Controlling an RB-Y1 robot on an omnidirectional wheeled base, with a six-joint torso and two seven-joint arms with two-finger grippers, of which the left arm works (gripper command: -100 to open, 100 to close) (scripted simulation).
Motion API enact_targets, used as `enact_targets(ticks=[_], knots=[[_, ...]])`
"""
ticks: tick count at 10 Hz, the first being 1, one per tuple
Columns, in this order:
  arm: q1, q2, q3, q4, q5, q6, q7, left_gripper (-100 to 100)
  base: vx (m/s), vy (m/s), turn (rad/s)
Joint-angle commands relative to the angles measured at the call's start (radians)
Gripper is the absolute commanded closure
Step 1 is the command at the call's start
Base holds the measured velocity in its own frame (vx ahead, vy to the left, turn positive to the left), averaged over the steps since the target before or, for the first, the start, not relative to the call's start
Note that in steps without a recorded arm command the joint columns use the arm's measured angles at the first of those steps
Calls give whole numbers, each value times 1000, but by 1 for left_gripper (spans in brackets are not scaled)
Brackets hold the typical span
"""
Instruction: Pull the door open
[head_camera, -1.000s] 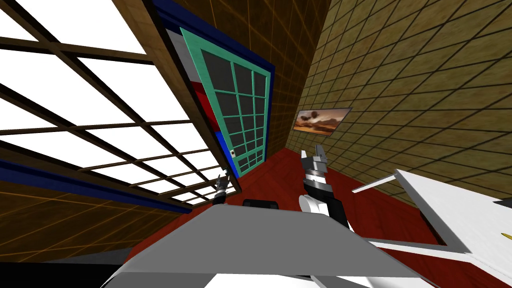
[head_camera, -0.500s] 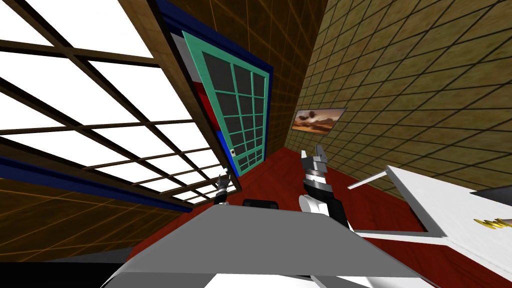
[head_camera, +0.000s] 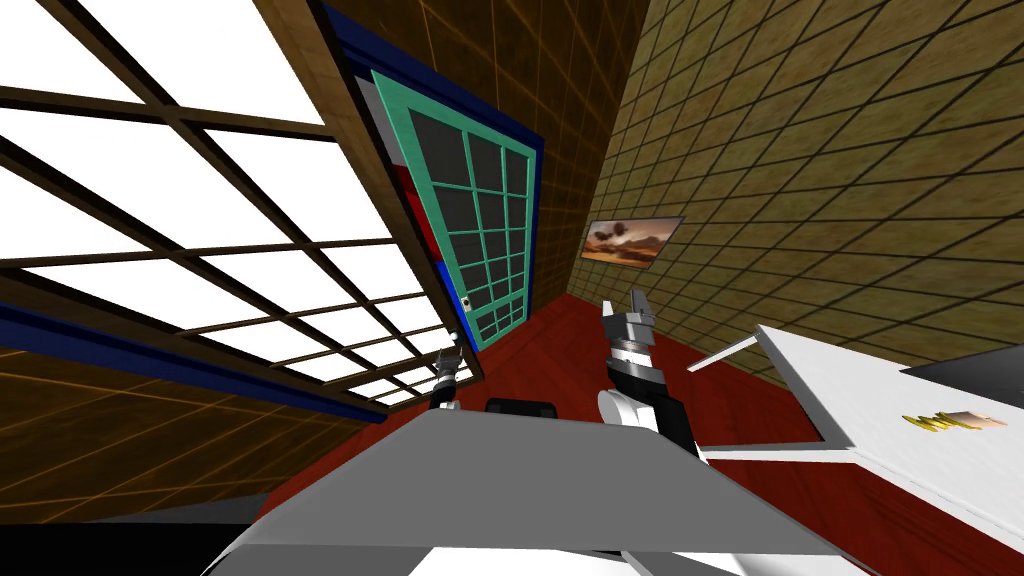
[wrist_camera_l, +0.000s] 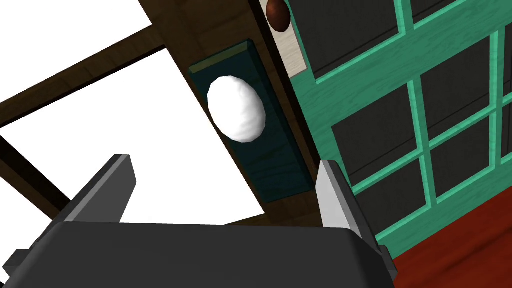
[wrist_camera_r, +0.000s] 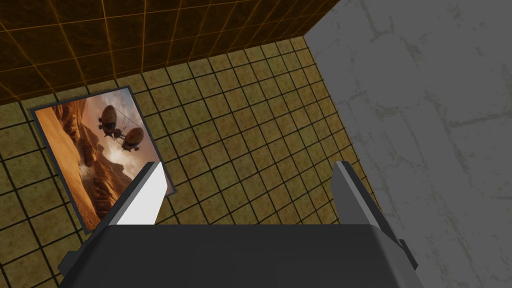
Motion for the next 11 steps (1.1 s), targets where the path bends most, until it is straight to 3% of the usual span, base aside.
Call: enact_targets(ticks=[1, 11], knots=[[-7, 1, -12, 4, 21, 0, 50, -100, -63, 10, -38], [-35, 7, -72, 10, 132, 10, 288, -100, -68, 8, -30]])
